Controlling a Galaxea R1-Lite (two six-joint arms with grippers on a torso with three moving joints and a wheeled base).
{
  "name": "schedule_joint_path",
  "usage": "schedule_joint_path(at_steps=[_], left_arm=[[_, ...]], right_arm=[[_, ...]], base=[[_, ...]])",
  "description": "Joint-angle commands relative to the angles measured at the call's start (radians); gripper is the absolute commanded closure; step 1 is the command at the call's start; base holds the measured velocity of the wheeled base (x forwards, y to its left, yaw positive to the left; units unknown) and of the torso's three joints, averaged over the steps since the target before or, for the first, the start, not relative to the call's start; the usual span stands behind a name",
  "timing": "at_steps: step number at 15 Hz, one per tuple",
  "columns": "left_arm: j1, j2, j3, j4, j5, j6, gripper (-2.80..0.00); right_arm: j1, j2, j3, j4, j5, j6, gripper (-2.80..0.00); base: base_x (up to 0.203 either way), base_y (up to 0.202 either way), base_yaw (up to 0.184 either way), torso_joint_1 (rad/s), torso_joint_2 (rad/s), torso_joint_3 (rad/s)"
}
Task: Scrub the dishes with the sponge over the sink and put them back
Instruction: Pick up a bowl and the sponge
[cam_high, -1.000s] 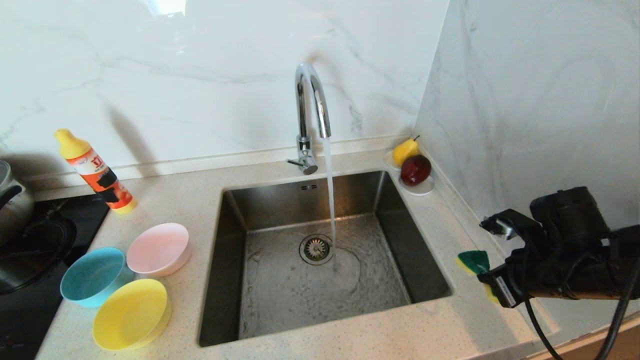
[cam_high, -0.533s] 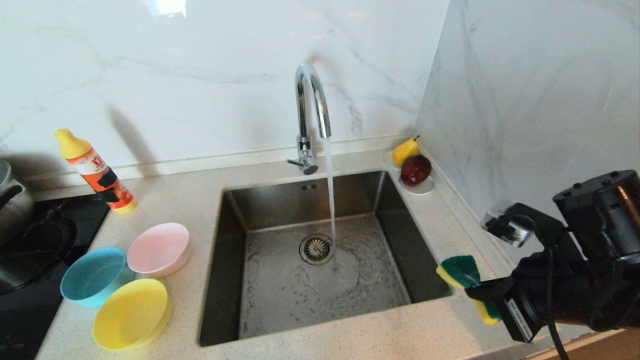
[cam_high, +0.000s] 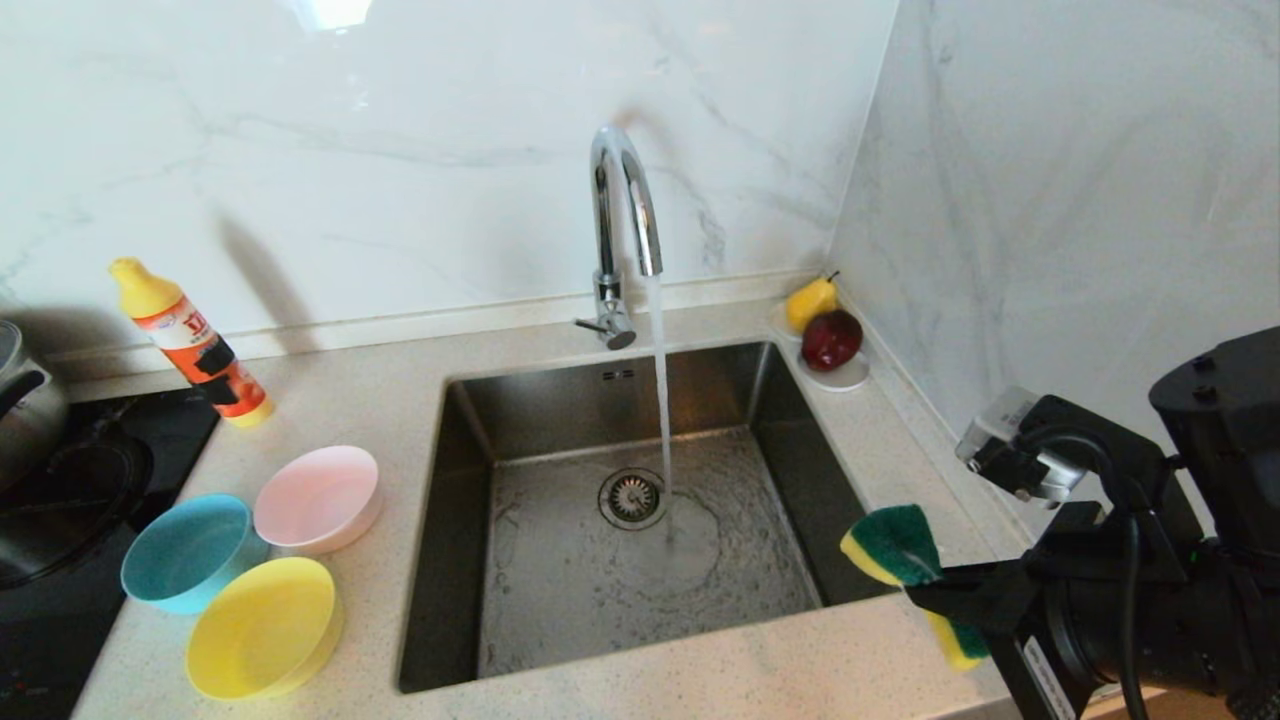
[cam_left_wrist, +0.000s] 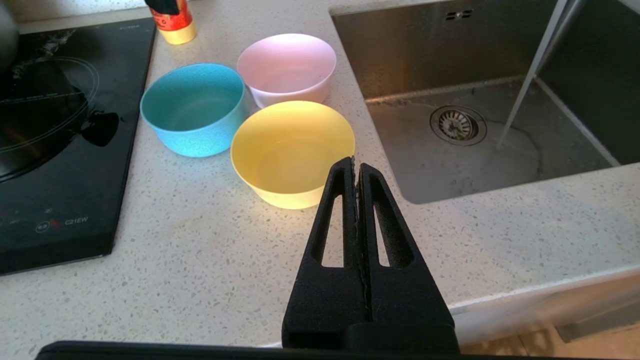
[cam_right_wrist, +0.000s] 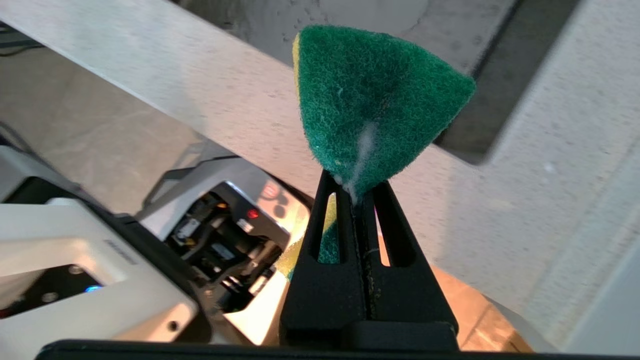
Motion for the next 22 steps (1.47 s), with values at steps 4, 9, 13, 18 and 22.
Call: schedule_joint_path(at_steps=[4, 9, 13, 18, 22], left_arm=[[0.0, 0.001, 0.017, 0.001, -0.002, 0.0, 0.0], [0.0, 0.001, 0.017, 0.004, 0.0, 0.009, 0.0], [0.0, 0.001, 0.017, 0.004, 0.0, 0.006, 0.0], [0.0, 0.008, -0.029, 0.006, 0.023, -0.021, 0.0], [0.001, 0.146, -0.367, 0.094, 0.072, -0.045, 0.0]], right_arm=[[0.027, 0.056, -0.062, 0.011, -0.002, 0.019, 0.0], [0.028, 0.129, -0.113, 0.009, -0.002, 0.065, 0.0], [0.043, 0.177, -0.16, 0.038, 0.005, 0.08, 0.0], [0.054, 0.191, -0.176, 0.064, -0.003, 0.091, 0.0], [0.054, 0.207, -0.195, 0.069, 0.001, 0.094, 0.0]], base=[[0.0, 0.0, 0.0, 0.0, 0.0, 0.0], [0.0, 0.0, 0.0, 0.0, 0.0, 0.0], [0.0, 0.0, 0.0, 0.0, 0.0, 0.0], [0.0, 0.0, 0.0, 0.0, 0.0, 0.0], [0.0, 0.0, 0.0, 0.0, 0.0, 0.0]])
